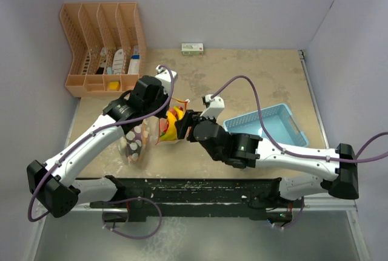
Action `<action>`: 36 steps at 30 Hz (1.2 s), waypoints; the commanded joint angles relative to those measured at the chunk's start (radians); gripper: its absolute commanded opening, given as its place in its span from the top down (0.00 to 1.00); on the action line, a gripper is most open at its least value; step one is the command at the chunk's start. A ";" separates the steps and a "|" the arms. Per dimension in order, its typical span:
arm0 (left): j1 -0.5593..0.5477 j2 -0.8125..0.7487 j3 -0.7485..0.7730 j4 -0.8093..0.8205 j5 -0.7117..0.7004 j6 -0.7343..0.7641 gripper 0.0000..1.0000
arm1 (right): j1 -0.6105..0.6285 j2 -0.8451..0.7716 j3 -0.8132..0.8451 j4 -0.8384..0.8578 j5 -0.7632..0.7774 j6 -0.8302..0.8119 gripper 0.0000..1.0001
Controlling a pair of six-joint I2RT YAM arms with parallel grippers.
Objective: Place the food in the zip-top bag and seal the zipper
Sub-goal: Place the fake fruit in the zipper food storage bag, then adjust the zipper food storage bag at the center of the board.
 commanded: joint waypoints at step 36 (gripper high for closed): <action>-0.002 -0.235 -0.189 0.107 0.503 -0.022 0.73 | -0.427 0.008 -0.022 0.020 -0.936 -0.558 1.00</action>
